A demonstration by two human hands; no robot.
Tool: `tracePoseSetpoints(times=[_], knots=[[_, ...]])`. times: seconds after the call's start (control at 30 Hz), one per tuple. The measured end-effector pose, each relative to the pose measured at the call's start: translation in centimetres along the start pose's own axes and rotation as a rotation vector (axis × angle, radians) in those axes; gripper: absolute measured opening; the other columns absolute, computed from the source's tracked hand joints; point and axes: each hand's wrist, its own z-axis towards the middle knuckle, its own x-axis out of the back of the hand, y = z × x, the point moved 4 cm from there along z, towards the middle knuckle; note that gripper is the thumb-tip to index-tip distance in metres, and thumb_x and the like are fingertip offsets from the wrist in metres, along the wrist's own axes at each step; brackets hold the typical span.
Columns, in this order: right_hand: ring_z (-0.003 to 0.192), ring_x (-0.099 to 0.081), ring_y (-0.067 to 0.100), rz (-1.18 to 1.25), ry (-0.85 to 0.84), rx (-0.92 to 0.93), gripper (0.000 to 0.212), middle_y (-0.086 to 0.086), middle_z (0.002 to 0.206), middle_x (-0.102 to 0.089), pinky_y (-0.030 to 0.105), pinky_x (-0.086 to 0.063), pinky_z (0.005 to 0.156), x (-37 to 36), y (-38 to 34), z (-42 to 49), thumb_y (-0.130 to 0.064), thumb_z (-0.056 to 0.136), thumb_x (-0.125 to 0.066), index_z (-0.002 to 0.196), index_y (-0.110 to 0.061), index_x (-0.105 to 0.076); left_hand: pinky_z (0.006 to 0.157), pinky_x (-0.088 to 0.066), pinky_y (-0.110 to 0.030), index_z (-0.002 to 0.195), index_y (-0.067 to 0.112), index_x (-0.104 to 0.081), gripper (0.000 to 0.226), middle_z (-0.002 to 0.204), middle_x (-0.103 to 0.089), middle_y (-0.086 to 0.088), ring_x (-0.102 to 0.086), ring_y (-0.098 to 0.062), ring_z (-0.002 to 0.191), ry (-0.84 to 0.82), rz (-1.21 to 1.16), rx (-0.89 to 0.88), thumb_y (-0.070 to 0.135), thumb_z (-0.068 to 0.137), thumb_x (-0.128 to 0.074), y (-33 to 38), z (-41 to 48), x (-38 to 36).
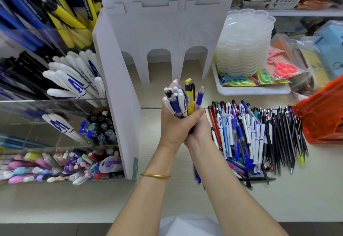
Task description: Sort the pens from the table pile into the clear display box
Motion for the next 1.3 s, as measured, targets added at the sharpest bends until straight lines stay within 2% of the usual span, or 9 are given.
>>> tracePoseSetpoints(times=[0.1, 0.27, 0.47, 0.57, 0.63, 0.77, 0.93, 1.1, 1.3], knots=[[0.101, -0.068, 0.024, -0.119, 0.05, -0.077, 0.031, 0.009, 0.113, -0.07, 0.039, -0.054, 0.086, 0.6, 0.7, -1.1, -0.031, 0.087, -0.06, 0.112, -0.014, -0.069, 0.077, -0.054, -0.019, 0.113, 0.003, -0.064, 0.043, 0.1, -0.073, -0.006, -0.071, -0.011, 0.092, 0.021, 0.0, 0.046, 0.002, 0.073, -0.08, -0.6, 0.0, 0.4], [0.103, -0.065, 0.019, -0.468, 0.079, -0.179, 0.035, -0.002, 0.1, -0.074, 0.041, -0.054, 0.087, 2.0, 1.5, -2.8, -0.052, 0.092, -0.049, 0.098, -0.026, -0.071, 0.071, -0.054, -0.018, 0.11, 0.005, -0.065, 0.034, 0.093, -0.072, -0.006, -0.071, -0.01, 0.085, 0.084, -0.024, 0.096, 0.003, 0.078, -0.076, -1.3, -1.1, 1.2], [0.063, -0.063, 0.012, -0.872, 0.068, -0.119, 0.028, -0.002, 0.069, -0.068, 0.03, -0.054, 0.063, 3.9, 1.3, -5.0, -0.028, 0.096, -0.045, 0.077, -0.02, -0.064, 0.062, -0.053, -0.016, 0.108, 0.012, -0.062, 0.03, 0.087, -0.069, -0.003, -0.069, -0.006, 0.073, 0.183, -0.07, 0.233, 0.002, 0.081, -0.071, -2.5, -3.9, 3.1], [0.054, -0.058, 0.015, -0.918, 0.061, -0.029, 0.018, 0.004, 0.065, -0.061, 0.024, -0.047, 0.048, 4.1, 0.9, -5.5, -0.01, 0.087, -0.047, 0.076, -0.009, -0.061, 0.064, -0.058, -0.031, 0.098, 0.012, -0.062, 0.021, 0.076, -0.067, -0.003, -0.068, -0.014, 0.068, 0.202, -0.153, 0.344, 0.001, 0.082, -0.069, -3.1, -5.8, 4.4], [0.055, -0.055, 0.014, -0.909, 0.051, 0.029, 0.014, 0.006, 0.072, -0.059, 0.026, -0.047, 0.05, 3.7, 0.8, -5.9, -0.008, 0.088, -0.048, 0.088, -0.006, -0.061, 0.065, -0.058, -0.034, 0.096, 0.011, -0.063, 0.017, 0.07, -0.068, -0.002, -0.067, -0.016, 0.065, 0.143, -0.211, 0.391, 0.0, 0.083, -0.068, -3.2, -7.3, 5.2], [0.053, -0.048, 0.015, -0.923, -0.061, 0.095, 0.022, -0.001, 0.062, -0.057, 0.03, -0.041, 0.05, 2.1, 1.2, -7.5, -0.018, 0.095, -0.047, 0.078, -0.01, -0.06, 0.062, -0.055, -0.032, 0.108, 0.005, -0.062, 0.023, 0.074, -0.069, -0.005, -0.066, -0.017, 0.064, -0.011, -0.313, 0.414, 0.001, 0.085, -0.066, -2.9, -9.5, 6.9], [0.051, -0.043, 0.019, -0.974, -0.192, 0.179, 0.034, 0.016, 0.078, -0.052, 0.031, -0.032, 0.046, 0.5, 3.1, -11.2, -0.037, 0.098, -0.048, 0.088, -0.005, -0.057, 0.06, -0.055, -0.028, 0.106, 0.01, -0.063, 0.022, 0.075, -0.071, -0.001, -0.066, -0.014, 0.063, -0.221, -0.314, 0.39, -0.003, 0.087, -0.06, -1.0, -11.5, 9.7], [0.044, -0.038, 0.018, -0.996, -0.235, 0.272, 0.035, 0.001, 0.051, -0.046, 0.031, -0.031, 0.046, -0.4, 6.5, -15.9, -0.026, 0.093, -0.06, 0.086, 0.009, -0.055, 0.06, -0.054, -0.029, 0.108, 0.009, -0.062, 0.029, 0.081, -0.069, -0.006, -0.065, -0.016, 0.065, -0.406, -0.333, 0.392, 0.006, 0.079, -0.063, 0.3, -13.9, 14.2], [0.038, -0.038, 0.012, -1.024, -0.283, 0.247, 0.041, -0.005, 0.043, -0.048, 0.022, -0.033, 0.038, -1.4, 11.4, -19.5, -0.021, 0.096, -0.056, 0.055, -0.022, -0.063, 0.059, -0.055, -0.027, 0.099, 0.01, -0.064, 0.018, 0.074, -0.069, -0.004, -0.065, -0.016, 0.063, -0.45, -0.294, 0.416, -0.003, 0.088, -0.057, 1.0, -16.3, 20.1]])
